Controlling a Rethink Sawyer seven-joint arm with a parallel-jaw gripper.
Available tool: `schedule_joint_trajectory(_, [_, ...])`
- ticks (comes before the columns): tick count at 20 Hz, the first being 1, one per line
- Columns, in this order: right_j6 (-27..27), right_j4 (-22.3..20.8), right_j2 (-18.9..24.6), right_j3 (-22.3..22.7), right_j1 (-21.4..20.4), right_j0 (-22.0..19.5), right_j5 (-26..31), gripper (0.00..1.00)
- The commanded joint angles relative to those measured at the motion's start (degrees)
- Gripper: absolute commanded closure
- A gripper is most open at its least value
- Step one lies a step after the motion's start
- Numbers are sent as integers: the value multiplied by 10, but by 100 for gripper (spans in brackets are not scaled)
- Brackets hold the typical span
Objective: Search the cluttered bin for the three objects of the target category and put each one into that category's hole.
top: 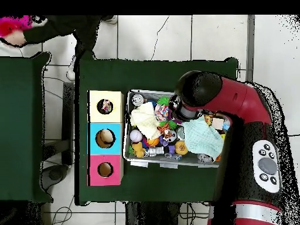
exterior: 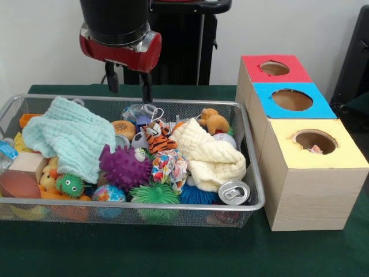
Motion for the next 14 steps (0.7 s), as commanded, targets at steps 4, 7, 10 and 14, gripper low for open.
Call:
schedule_joint_trajectory(4, [90, 28, 18, 50, 24, 4, -36, 0])
schedule_joint_trajectory(7, [102, 35, 12, 61, 17, 10, -39, 0])
schedule_joint_trajectory(10, [110, 41, 6, 78, 6, 16, -47, 0])
schedule_joint_trajectory(14, [125, 47, -6, 87, -3, 28, -46, 0])
